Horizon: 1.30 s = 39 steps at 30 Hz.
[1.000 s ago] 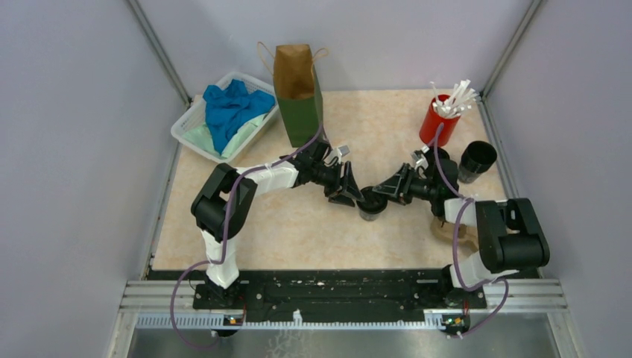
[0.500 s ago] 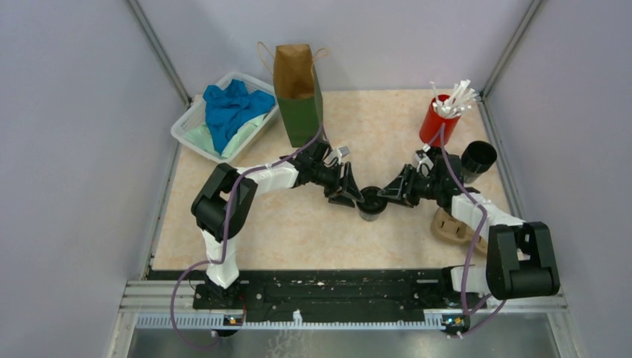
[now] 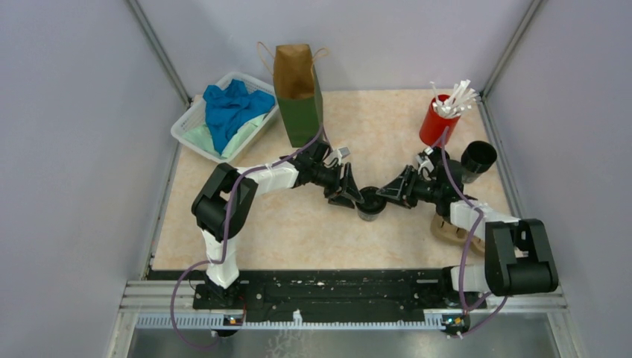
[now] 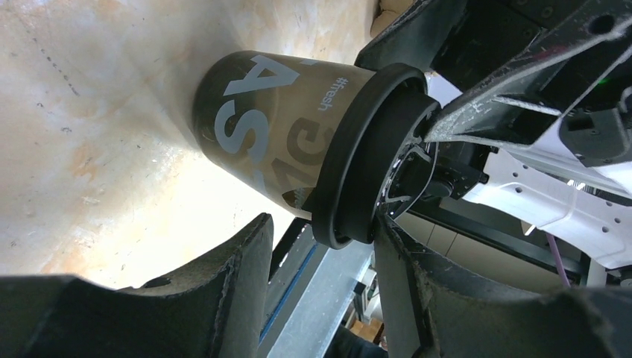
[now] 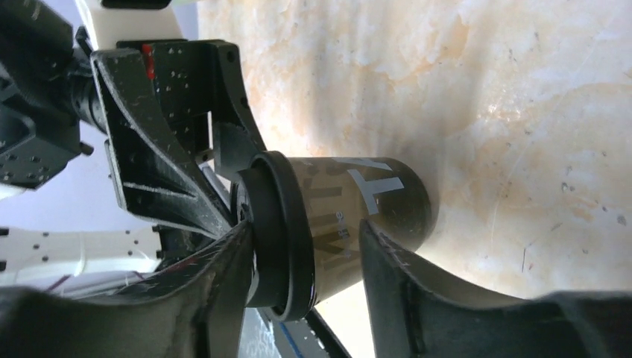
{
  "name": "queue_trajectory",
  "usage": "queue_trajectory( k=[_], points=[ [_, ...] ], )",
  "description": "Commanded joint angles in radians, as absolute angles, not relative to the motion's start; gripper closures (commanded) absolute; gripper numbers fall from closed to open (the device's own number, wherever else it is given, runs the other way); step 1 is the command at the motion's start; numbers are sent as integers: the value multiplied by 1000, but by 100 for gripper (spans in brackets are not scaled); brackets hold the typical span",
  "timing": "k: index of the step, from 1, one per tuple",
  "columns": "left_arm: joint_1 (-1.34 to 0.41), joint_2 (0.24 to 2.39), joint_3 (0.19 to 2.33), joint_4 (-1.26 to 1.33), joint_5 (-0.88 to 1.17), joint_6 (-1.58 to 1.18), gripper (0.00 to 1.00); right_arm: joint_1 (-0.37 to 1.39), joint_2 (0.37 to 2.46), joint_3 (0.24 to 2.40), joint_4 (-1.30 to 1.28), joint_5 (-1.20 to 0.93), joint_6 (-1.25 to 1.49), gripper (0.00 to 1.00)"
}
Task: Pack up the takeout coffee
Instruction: Close the cup lid on the coffee cup.
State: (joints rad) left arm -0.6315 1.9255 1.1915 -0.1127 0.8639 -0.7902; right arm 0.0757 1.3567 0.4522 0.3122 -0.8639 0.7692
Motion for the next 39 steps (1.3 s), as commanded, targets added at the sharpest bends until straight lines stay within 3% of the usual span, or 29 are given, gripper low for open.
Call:
queue_trajectory(
  k=[1,4,11,15,19,27,31,39],
  points=[
    [-643,1982,1170,-237,686,-717,42,90,1284,565,-83,-766,571,40],
    [-644,1970,1206,-268,683,-708,39,90,1272,660,-274,-742,499,29],
    [-642,1937,1292,-341,688,-695,21,92,1284,759,-499,-729,399,20],
    [-642,1921,1322,-374,691,-689,12,100,1289,798,-556,-729,392,24],
    [-641,1914,1352,-410,694,-681,10,106,1294,856,-599,-715,390,36],
    [-642,1907,1442,-456,710,-674,5,114,1359,930,-623,-710,378,37],
    [-641,1940,1487,-459,720,-678,7,116,1384,949,-640,-702,363,39],
    [-641,1979,1489,-491,690,-669,27,127,1395,927,-628,-703,360,47]
  ],
)
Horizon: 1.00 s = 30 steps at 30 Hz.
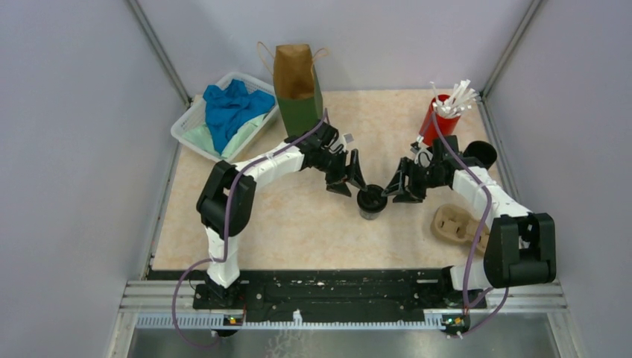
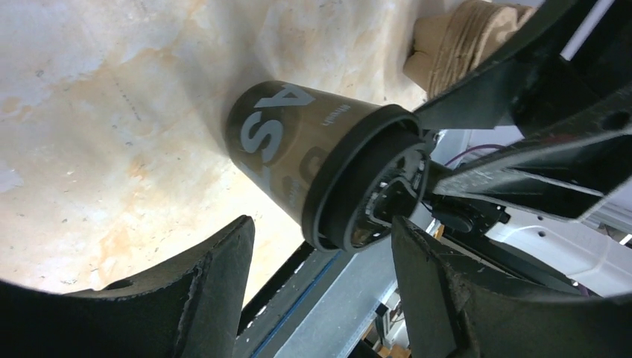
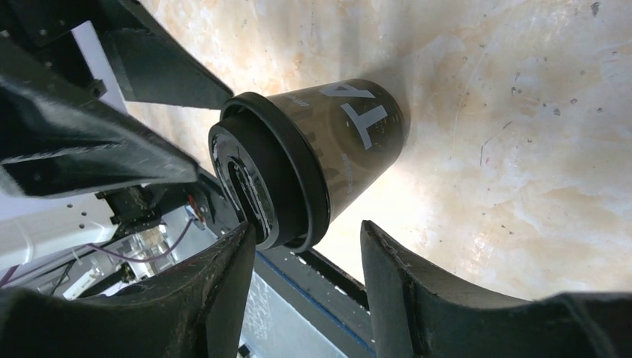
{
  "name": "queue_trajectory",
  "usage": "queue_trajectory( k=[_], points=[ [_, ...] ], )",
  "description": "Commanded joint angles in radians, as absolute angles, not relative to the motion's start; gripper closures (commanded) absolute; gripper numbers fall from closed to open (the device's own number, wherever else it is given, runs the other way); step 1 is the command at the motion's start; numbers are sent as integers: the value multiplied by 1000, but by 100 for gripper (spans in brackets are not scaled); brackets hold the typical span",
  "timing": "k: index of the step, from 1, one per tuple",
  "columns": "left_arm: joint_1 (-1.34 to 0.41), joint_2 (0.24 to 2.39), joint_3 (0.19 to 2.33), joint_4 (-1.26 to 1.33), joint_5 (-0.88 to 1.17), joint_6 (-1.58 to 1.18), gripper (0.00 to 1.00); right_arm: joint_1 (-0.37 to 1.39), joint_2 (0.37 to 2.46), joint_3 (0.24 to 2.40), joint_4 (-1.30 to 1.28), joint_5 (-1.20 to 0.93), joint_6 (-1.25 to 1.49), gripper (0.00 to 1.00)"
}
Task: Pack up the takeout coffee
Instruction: Close the cup lid on the coffee cup.
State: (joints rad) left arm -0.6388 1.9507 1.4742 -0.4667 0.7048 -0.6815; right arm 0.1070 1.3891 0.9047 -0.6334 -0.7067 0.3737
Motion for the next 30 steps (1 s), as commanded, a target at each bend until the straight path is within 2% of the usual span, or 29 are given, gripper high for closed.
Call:
queue_trajectory(
  k=[1,12,22,30],
  points=[
    [-641,1982,1491,-490,688,-664,28,130,1399,925,-622,-703,364,48],
    [-654,1988,1483,-499,670,-654,38,148,1429,901,-574,-699,386,59],
    [-658,1928,1460,-486,663,-648,20,147,1383,898,-606,-693,428,54],
    [-661,1900,1445,-450,681,-662,12,150,1353,893,-635,-689,445,48]
  ],
)
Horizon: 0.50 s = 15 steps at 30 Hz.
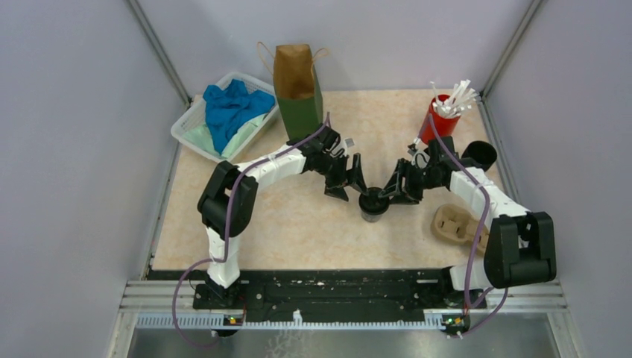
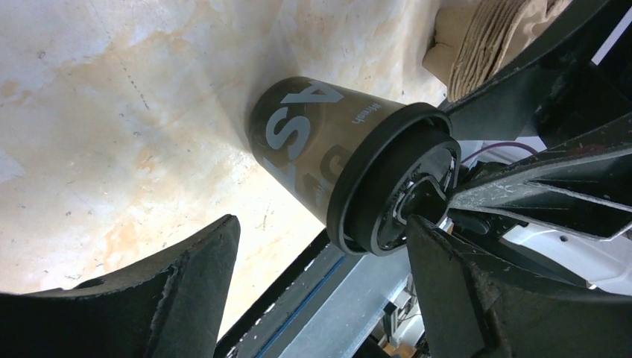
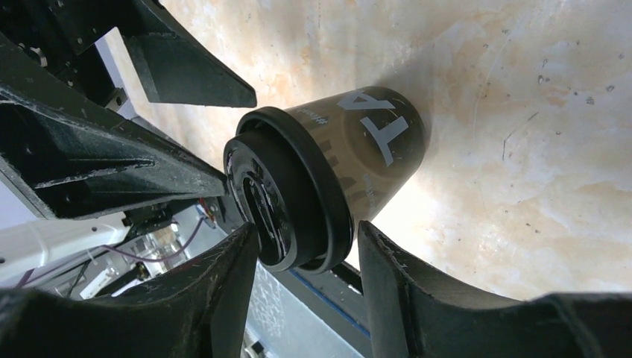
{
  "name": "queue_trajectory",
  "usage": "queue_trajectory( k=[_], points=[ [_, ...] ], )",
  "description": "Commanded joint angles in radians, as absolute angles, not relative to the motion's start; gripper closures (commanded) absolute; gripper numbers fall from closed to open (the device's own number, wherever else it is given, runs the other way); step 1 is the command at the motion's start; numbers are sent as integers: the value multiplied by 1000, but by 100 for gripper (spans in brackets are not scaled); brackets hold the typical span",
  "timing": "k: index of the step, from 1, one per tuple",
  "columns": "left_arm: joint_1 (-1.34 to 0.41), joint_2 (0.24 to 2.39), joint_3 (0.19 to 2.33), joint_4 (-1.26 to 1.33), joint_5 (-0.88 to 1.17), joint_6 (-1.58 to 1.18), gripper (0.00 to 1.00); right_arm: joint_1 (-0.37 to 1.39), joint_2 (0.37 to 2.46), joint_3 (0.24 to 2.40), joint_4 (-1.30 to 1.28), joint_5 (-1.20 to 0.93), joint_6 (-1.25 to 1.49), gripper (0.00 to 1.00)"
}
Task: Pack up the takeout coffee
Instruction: Close the cup lid on the coffee cup.
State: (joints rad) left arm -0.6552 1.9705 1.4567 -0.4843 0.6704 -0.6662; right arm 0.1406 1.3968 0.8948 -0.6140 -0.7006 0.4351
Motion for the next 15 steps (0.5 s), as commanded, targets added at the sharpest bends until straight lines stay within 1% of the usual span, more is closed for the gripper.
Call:
queue_trajectory(
  k=[1,5,11,15],
  points=[
    [-662,1901,1446,-448,687,-661,11,150,1350,894,-647,-683,442,47],
    [-671,1899,1444,-443,694,-662,11,150,1338,887,-660,-686,442,46],
    [-687,1905,1416,-445,690,-667,27,152,1324,873,-670,-695,446,48],
    [-688,1906,1398,-449,678,-651,29,154,1318,849,-659,-706,459,50]
  ],
)
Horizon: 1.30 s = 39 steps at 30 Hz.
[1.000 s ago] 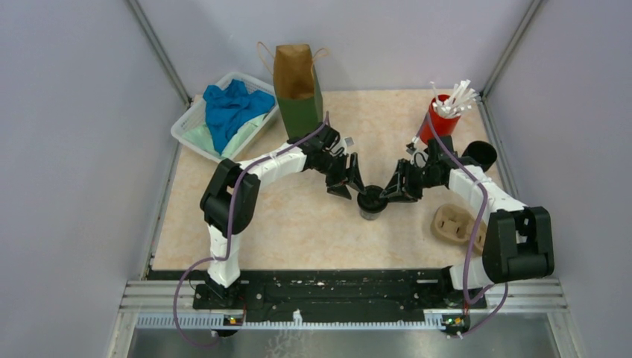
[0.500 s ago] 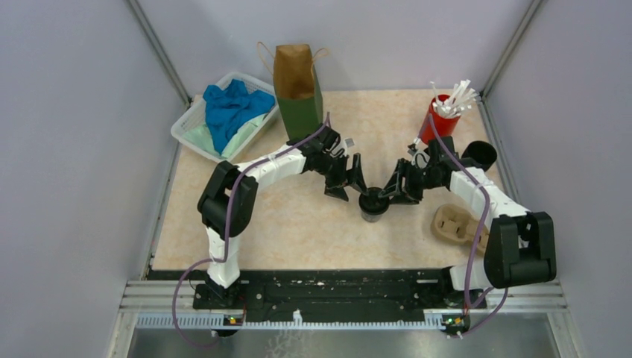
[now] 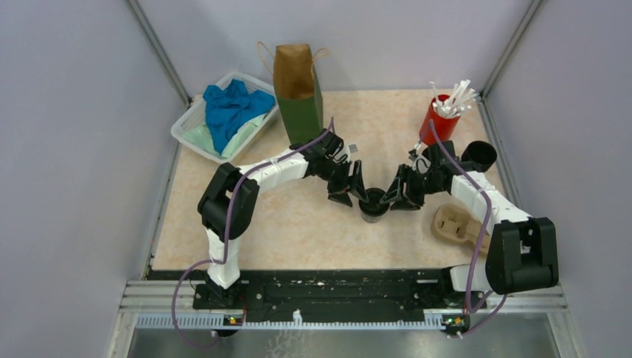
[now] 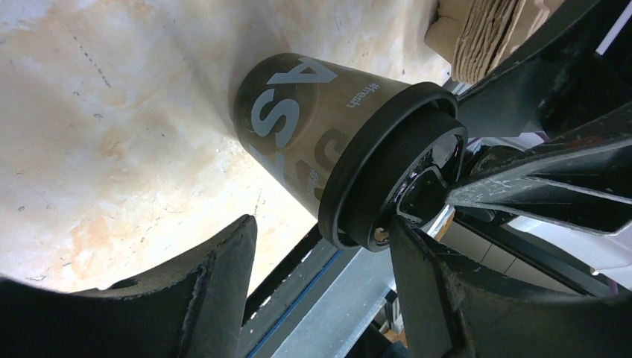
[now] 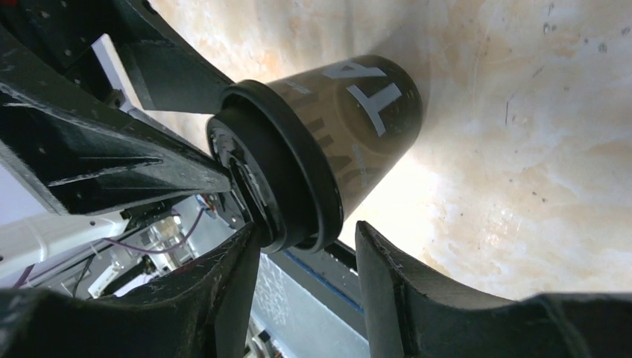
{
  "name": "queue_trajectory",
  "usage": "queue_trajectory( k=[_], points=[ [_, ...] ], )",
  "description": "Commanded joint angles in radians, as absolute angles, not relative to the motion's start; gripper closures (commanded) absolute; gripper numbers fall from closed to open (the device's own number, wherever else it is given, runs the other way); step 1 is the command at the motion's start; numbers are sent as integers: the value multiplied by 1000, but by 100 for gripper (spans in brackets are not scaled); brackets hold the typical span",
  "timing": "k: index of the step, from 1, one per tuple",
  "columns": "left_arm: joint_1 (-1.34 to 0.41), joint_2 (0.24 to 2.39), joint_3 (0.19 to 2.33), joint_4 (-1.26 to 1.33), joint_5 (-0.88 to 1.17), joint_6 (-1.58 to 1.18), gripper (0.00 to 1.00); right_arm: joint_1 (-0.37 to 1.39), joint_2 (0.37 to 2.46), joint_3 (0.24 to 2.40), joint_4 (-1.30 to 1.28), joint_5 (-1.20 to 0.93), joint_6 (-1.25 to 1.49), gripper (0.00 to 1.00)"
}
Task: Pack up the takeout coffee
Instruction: Close the cup lid on the coffee cup.
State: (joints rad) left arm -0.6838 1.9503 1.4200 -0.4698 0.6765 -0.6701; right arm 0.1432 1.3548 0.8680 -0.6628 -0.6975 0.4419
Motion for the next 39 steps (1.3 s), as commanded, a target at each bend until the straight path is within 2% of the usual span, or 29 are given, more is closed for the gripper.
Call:
queue_trajectory(
  k=[1,11,18,27,31,33,36,39],
  points=[
    [-689,1904,1395,-448,677,-650,29,155,1316,844,-652,-711,464,51],
    [-698,1917,1383,-446,648,-634,32,159,1301,779,-518,-729,556,54],
    [-696,1941,1406,-451,653,-636,33,158,1334,779,-494,-730,507,54],
    [-667,1952,1371,-425,687,-665,36,47,1362,612,-213,-940,598,61],
    [-654,1965,1355,-412,700,-673,37,40,1415,607,-144,-980,629,65],
    [-648,1971,1357,-408,703,-673,37,40,1416,657,-209,-974,574,59],
    [-644,1979,1364,-409,703,-672,38,40,1386,734,-311,-948,520,44],
    [-643,1981,1360,-419,701,-665,38,39,1378,749,-303,-958,539,40]
  ],
)
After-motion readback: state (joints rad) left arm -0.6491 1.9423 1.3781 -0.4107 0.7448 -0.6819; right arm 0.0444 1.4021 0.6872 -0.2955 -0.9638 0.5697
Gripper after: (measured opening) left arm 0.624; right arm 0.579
